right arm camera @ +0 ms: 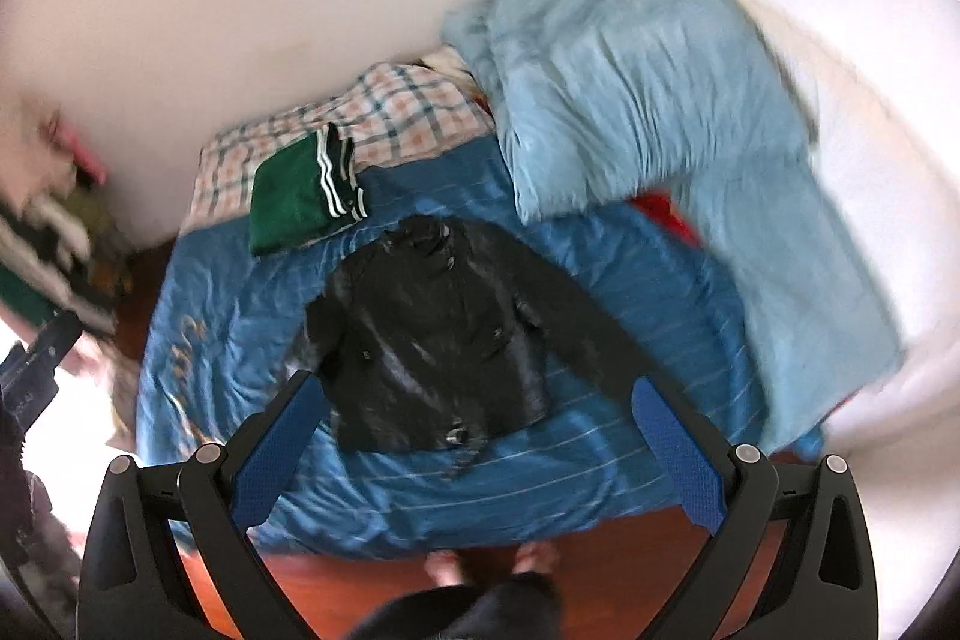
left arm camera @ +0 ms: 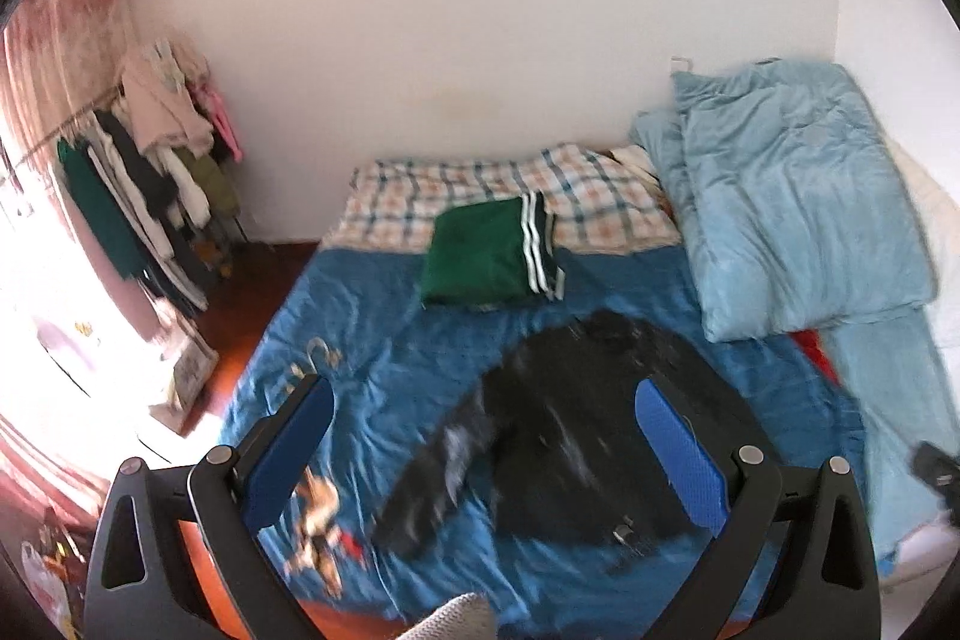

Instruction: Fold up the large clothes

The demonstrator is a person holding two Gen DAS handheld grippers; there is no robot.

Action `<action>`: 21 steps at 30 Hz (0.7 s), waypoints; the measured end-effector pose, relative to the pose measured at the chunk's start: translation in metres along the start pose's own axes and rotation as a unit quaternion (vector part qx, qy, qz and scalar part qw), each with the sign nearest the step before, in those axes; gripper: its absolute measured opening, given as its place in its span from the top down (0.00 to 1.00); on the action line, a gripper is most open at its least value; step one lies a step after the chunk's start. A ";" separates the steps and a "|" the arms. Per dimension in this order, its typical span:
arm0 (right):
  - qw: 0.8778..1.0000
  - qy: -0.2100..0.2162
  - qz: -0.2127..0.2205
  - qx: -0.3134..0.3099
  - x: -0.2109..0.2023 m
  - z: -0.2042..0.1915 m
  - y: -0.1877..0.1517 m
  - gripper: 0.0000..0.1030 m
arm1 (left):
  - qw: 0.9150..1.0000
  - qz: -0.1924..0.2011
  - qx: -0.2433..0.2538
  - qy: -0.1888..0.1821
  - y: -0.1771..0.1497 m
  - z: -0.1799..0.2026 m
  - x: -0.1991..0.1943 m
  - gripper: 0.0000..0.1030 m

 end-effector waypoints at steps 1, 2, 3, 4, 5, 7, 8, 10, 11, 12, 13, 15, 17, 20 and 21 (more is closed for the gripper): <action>1.000 -0.006 -0.007 0.017 0.011 0.009 -0.005 0.00 | 1.000 -0.001 0.003 0.000 -0.003 -0.001 0.012 0.00; 0.999 -0.015 -0.013 0.042 0.029 0.023 -0.010 0.00 | 1.000 -0.002 0.004 -0.005 -0.006 -0.001 0.025 0.00; 0.998 -0.025 -0.013 0.064 0.046 0.039 -0.015 0.02 | 1.000 -0.013 0.009 -0.008 -0.012 0.002 0.046 0.00; 0.996 -0.030 -0.016 0.078 0.058 0.048 -0.022 0.07 | 1.000 -0.024 0.013 -0.011 -0.018 0.005 0.061 0.00; 0.994 -0.036 -0.023 0.099 0.078 0.064 -0.030 0.11 | 0.999 -0.034 0.020 -0.015 -0.026 0.010 0.080 0.00; 0.990 -0.039 -0.039 0.129 0.116 0.092 -0.052 0.26 | 0.998 -0.046 0.035 -0.006 -0.045 0.019 0.110 0.00; 0.987 -0.039 -0.050 0.149 0.141 0.108 -0.065 0.29 | 0.997 -0.059 0.040 -0.009 -0.057 0.028 0.131 0.00; 0.980 -0.032 -0.069 0.186 0.185 0.137 -0.090 0.29 | 0.995 -0.086 0.045 0.006 -0.081 0.038 0.165 0.00; 0.973 -0.027 -0.080 0.214 0.213 0.155 -0.105 0.29 | 0.994 -0.099 0.043 0.010 -0.093 0.043 0.183 0.00; 0.967 -0.019 -0.086 0.239 0.234 0.172 -0.119 0.29 | 0.992 -0.117 0.043 0.013 -0.107 0.049 0.202 0.00; 0.958 -0.006 -0.092 0.272 0.261 0.189 -0.133 0.29 | 0.990 -0.130 0.043 0.020 -0.118 0.053 0.217 0.00; 0.929 0.014 -0.115 0.351 0.325 0.225 -0.170 0.29 | 0.986 -0.157 0.044 0.037 -0.146 0.065 0.255 0.00; 0.902 0.028 -0.125 0.412 0.373 0.250 -0.199 0.29 | 0.982 -0.176 0.051 0.053 -0.168 0.075 0.287 0.00; 0.855 0.028 -0.143 0.499 0.440 0.282 -0.247 0.29 | 0.977 -0.194 0.050 0.076 -0.197 0.088 0.331 0.00; 0.834 0.029 -0.151 0.529 0.461 0.290 -0.266 0.29 | 0.974 -0.202 0.051 0.084 -0.207 0.093 0.345 0.00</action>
Point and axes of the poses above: each gripper's, at about its wrist camera, not at the fingertips, and x roughly the way its jaws point, z to its right, y to its top, the point moved 9 cm from there along x, roughly the way its jaws point, and after that the axes turned 11 degrees about -x, right-handed, at the moved point
